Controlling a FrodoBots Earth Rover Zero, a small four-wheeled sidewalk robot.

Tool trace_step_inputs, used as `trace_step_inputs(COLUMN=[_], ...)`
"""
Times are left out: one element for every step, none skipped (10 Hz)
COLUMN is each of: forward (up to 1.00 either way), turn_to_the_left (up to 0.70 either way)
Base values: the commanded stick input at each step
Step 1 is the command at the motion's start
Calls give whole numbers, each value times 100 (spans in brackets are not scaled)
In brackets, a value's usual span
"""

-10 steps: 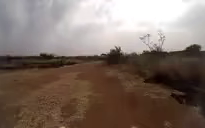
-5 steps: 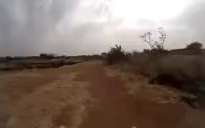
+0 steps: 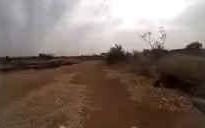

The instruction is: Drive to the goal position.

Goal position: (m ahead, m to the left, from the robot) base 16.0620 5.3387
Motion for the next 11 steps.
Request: trace_step_inputs(forward=[50, 50, 50, 50, 50, 50, 50, 50, 50, 50, 50], turn_to_the_left=[0, 0, 0, 0, 0, 0, 0, 0, 0, 0, 0])
